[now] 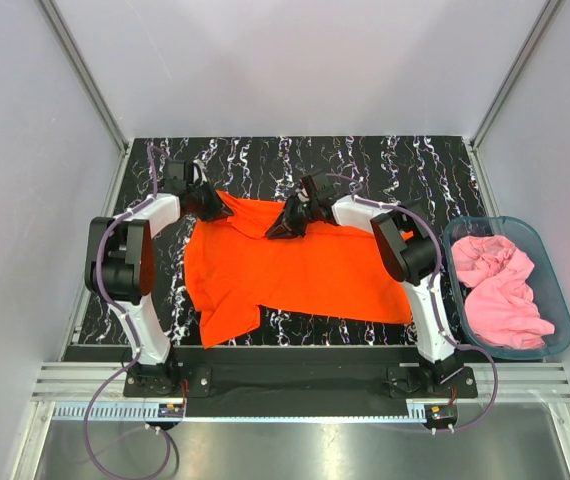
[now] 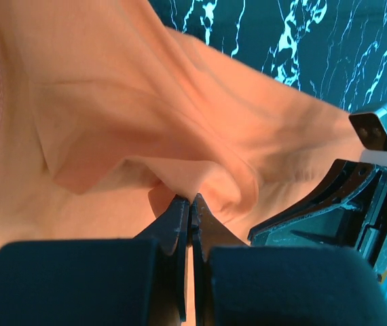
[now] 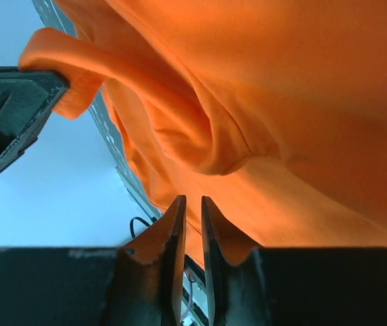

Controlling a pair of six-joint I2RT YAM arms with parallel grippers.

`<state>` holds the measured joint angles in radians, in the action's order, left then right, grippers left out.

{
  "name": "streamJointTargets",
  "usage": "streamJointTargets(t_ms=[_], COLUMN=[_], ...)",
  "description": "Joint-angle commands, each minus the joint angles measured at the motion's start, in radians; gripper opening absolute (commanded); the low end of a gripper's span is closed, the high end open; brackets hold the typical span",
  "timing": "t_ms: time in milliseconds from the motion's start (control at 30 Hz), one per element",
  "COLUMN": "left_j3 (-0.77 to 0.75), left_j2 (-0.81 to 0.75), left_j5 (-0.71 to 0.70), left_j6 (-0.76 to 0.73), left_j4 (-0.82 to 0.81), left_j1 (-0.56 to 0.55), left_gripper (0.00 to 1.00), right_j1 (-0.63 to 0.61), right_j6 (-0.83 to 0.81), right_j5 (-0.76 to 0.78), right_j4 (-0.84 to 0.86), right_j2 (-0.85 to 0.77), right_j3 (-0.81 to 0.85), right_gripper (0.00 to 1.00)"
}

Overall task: Fold and stack the t-shirts
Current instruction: Fold the tshirt

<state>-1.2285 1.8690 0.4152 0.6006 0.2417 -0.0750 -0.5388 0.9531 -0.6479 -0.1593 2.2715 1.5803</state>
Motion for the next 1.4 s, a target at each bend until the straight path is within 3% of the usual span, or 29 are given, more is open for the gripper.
streamJointTargets(t_ms=[0,467,933,1167,1200,1267,1367], left_j3=[-0.031,-0.042,-0.005,0.032,0.041,0.049,0.06], left_j2=[0.002,0.018,-0.007,-0.033,-0.039,-0.048,-0.06], left_j5=[0.016,0.036,0.043,0.036,0.034,0.036,0.033], left_j6=[0.021,0.039,0.038,0.034,0.034,0.036,0.033], left_j4=[-0.093,-0.093,-0.094,-0.087,-0.084,-0.084,-0.073], left_j1=[0.001,0.007,0.007,0.007,0.007,0.007,0.007], left_gripper=[0.0,0.0,0.0,0.0,0.0,0.0,0.0], right_j1=[-0.012,-0.035,-0.05,-0.05,-0.05,-0.052,-0.05], right_j6=[0.059,0.081,0.121,0.136,0.139,0.142,0.134], right_j5=[0.036,0.074,0.129,0.16,0.157,0.143,0.137], right_j4=[0.108,0.135,0.141,0.15,0.183,0.208,0.215], right_j2=[0.017,0.083,0.118,0.111,0.112,0.115,0.102], right_j3=[0.003,0.043,0.098,0.096,0.096,0.092,0.08], right_gripper=[0.22,0.35,0.4,0.31,0.26,0.24,0.11])
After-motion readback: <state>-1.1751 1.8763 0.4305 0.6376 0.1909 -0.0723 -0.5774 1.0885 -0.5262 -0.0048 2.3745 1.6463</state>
